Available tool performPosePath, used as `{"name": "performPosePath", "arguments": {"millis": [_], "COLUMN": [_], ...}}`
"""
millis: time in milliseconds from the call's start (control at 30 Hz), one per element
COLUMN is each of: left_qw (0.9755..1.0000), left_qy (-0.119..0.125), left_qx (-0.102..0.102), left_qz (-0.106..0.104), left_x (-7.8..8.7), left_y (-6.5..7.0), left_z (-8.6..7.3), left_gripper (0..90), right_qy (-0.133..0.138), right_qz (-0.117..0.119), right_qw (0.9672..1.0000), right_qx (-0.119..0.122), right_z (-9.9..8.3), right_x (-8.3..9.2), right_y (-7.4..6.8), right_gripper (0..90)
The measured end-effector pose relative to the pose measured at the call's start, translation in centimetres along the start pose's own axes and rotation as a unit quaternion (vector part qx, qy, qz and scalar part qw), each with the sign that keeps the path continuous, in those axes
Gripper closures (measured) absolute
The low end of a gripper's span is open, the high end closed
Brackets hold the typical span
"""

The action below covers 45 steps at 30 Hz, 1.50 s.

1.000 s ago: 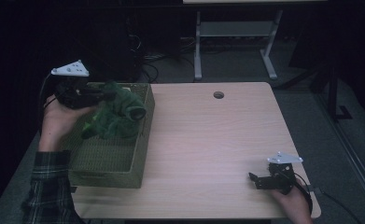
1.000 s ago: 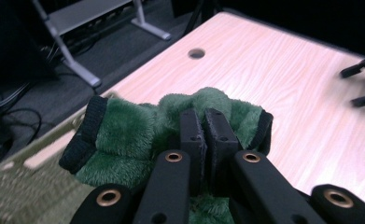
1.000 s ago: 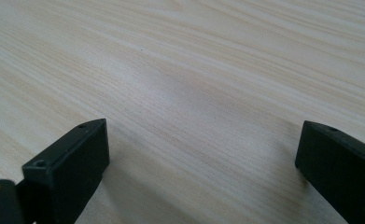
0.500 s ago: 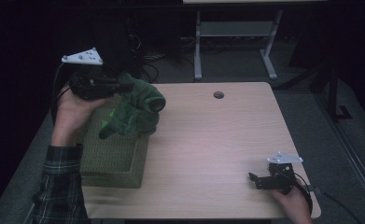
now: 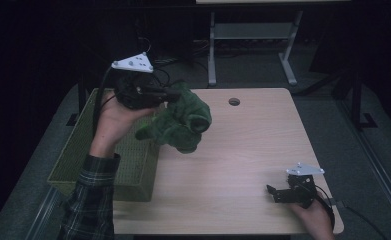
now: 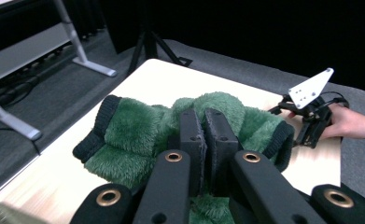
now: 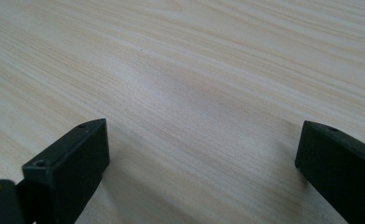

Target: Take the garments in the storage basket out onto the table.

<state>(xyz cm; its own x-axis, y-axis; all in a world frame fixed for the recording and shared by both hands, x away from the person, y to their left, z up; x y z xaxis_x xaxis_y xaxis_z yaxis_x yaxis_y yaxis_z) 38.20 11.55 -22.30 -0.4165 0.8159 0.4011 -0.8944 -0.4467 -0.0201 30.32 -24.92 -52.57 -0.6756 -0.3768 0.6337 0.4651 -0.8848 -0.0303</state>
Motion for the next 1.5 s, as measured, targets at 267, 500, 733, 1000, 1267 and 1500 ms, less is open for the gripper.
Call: {"name": "performPosePath", "arguments": {"millis": [267, 500, 733, 1000, 1267, 1500], "left_qw": [0.9998, 0.9995, 0.9988, 0.9971, 0.9946, 0.9938], "left_qy": [0.002, 0.001, 0.001, 0.001, -0.024, -0.056], "left_qx": [0.001, 0.01, 0.021, 0.037, 0.069, 0.07], "left_qz": [-0.018, -0.03, -0.045, -0.066, -0.075, -0.066], "left_x": [-3.8, -7.5, -10.2, -14.0, -18.8, -20.7], "left_y": [2.2, 4.0, 5.4, 7.4, 8.8, 8.6], "left_z": [-0.2, -1.4, -2.8, -4.8, -9.1, -12.8], "left_gripper": [86.7, 86.7, 86.7, 86.7, 86.6, 85.3], "right_qy": [0.0, 0.0, 0.0, 0.0, 0.001, 0.001], "right_qz": [0.0, 0.0, 0.0, 0.0, 0.004, 0.005], "right_qw": [1.0, 1.0, 1.0, 1.0, 1.0, 1.0], "right_qx": [0.0, -0.001, -0.001, -0.001, 0.003, 0.005], "right_z": [0.0, 0.0, 0.0, 0.0, 0.0, 0.0], "right_x": [0.0, 0.0, 0.0, 0.0, 0.0, 0.0], "right_y": [0.0, 0.0, 0.0, 0.0, -0.1, -0.1], "right_gripper": [2.7, 2.7, 2.7, 2.7, 2.7, 2.7]}}
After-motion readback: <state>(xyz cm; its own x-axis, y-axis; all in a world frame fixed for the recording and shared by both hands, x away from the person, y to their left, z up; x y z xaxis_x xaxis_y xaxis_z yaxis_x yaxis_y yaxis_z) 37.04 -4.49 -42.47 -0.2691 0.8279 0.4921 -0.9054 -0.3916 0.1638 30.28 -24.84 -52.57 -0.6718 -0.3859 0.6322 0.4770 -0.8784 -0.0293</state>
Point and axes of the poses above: each handheld gripper's, and its own axes: x roughly backward along the jaws, z roughly out of its top, y roughly to its right, the point moved 6 cm from there along -x, roughly forward along the jaws, and after that the axes turned 6 degrees about y, right-handed, at the moved point
